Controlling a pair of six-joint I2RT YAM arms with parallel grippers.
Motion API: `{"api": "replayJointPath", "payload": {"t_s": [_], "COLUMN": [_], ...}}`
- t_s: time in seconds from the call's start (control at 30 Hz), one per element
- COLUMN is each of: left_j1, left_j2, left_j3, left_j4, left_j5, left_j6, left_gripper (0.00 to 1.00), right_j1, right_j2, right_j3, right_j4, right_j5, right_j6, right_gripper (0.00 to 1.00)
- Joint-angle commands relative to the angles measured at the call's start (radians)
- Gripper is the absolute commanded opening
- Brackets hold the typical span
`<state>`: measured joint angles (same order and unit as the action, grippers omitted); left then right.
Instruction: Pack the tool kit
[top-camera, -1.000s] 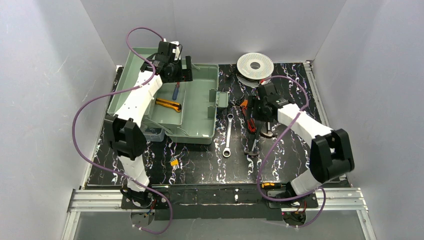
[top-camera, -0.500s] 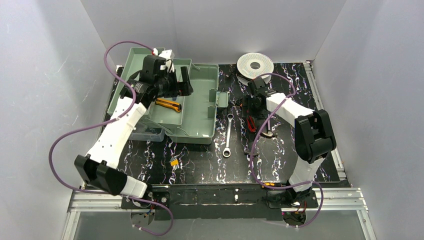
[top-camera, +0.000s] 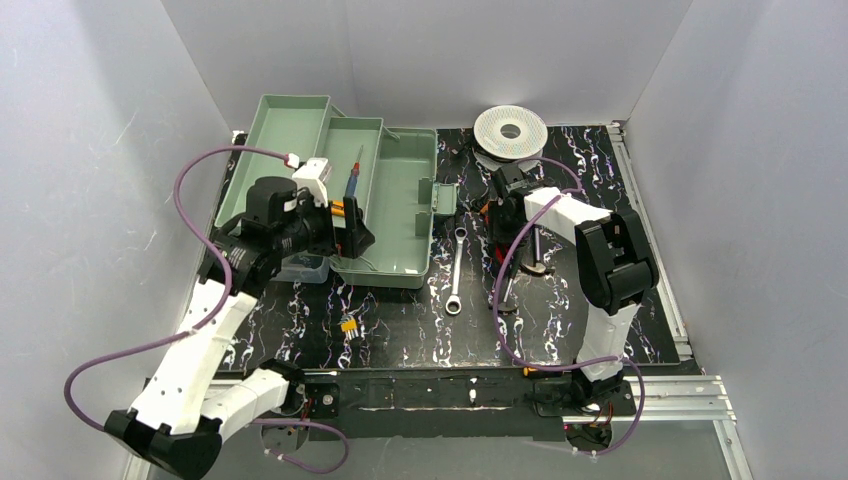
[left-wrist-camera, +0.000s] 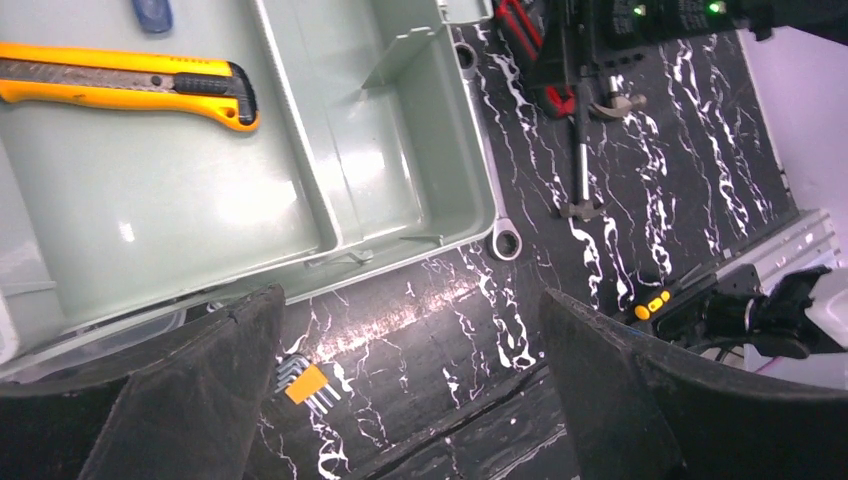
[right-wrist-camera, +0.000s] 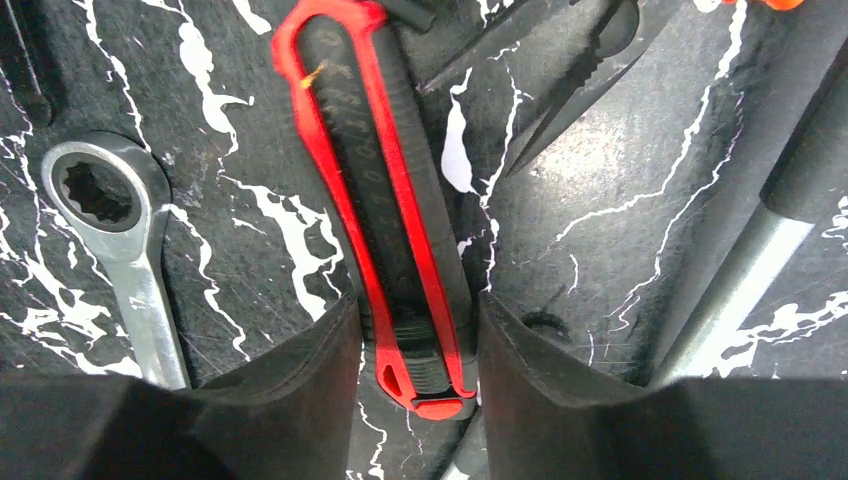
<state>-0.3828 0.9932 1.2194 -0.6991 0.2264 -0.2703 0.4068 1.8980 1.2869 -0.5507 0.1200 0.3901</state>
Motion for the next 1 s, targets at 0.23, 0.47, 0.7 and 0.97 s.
{"api": "replayJointPath", "payload": {"t_s": [0.23, 0.47, 0.7, 0.97], "left_j1": [-0.001, -0.001, -0.001, -0.001], "left_j2": [-0.128, -0.22, -0.237, -0.274], "left_j3": [-0.165, -0.284, -0.314, -0.332], "left_j4": [0.095, 0.2, 0.214, 0.225], "left_j5": [0.136, 0.189, 0.218, 0.22], "left_j6": [0.126, 0.142, 0.154, 0.155], "left_gripper": [0.98, 0.98, 0.98, 0.98], "right_j1": [0.004, 0.004, 0.003, 0.005], "right_j2": [-0.204, -0.362, -0.513, -0.661], "right_j3": [-0.15, -0.239, -0.332, -0.364], "right_j4": [0.128, 0.205, 0.272, 0.331], "right_j5": [0.018, -0.004, -0.021, -0.169], "right_j6": [0.026, 0.063, 0.077, 0.105], "right_gripper": [0.24, 0.11, 0.05, 0.05]}}
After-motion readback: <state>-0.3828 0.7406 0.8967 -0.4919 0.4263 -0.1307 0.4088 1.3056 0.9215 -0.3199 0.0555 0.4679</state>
